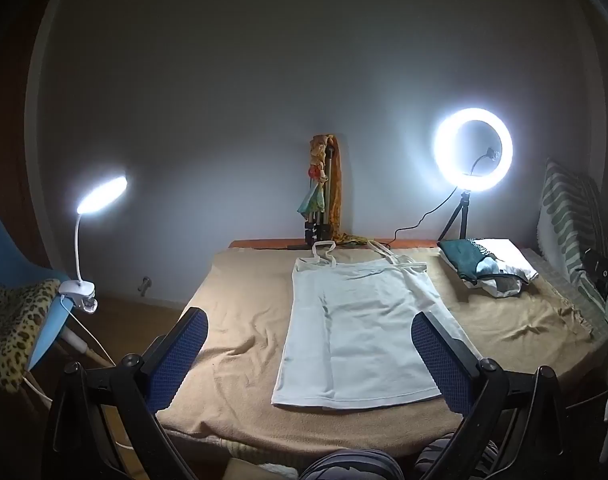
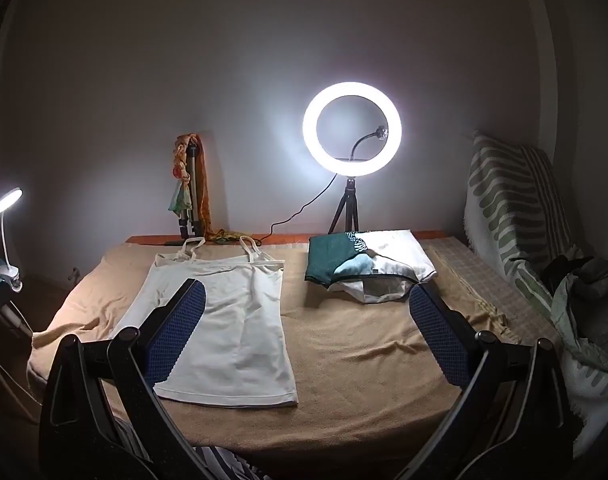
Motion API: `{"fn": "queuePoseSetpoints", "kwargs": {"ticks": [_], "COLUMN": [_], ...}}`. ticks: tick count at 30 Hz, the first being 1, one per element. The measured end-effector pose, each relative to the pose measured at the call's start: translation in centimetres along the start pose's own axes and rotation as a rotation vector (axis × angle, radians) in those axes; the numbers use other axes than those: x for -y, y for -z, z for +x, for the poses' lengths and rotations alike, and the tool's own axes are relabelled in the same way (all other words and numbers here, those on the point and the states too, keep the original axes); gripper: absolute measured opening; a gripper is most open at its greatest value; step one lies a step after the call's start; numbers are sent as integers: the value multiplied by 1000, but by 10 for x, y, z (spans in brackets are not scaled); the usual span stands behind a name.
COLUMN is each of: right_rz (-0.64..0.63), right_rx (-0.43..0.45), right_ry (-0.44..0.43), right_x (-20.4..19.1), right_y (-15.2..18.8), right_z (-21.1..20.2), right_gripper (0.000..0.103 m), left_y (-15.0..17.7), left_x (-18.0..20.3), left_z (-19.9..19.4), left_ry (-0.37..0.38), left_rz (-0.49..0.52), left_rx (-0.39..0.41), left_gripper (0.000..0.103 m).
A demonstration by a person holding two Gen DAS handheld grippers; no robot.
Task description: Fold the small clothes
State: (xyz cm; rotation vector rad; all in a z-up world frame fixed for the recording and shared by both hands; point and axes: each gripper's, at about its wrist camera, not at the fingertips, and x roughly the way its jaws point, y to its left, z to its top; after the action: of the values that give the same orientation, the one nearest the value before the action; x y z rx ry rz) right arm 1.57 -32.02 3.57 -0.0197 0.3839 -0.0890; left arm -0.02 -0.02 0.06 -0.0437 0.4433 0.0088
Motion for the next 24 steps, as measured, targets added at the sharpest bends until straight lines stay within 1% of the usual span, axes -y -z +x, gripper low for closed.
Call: {"fn": "queuePoseSetpoints", "kwargs": {"ticks": [3,4,7,8,9,16,24], "right_rz": [20,0,5,8,13,21,12], "right_rx": [2,17,0,-7,-13,-40,-47], "right_ry": [-5,11,1,-1,-5,-7,-12], "right_x": [11,3,3,3,5,9,6], "right_y": [-3,2,4,4,3,4,14], "right_z": [3,0,5,6,7,21,21], "right_gripper": [103,103,103,103,103,103,103], "left_y": [-1,-2,-4,1,1,1,-3], "left_x": [-4,-7,-17,-8,-1,-3,1], "left_z": [-1,-1,-3,-3,0,2,5], "left_ry": [2,9,5,-31,-41,-41,-35], "left_rz": [-1,-4,-17,-18,-16,-23,-6], "left_rx": [0,-1,3,8,2,7,10], "left_gripper": [103,103,103,103,103,103,103]}}
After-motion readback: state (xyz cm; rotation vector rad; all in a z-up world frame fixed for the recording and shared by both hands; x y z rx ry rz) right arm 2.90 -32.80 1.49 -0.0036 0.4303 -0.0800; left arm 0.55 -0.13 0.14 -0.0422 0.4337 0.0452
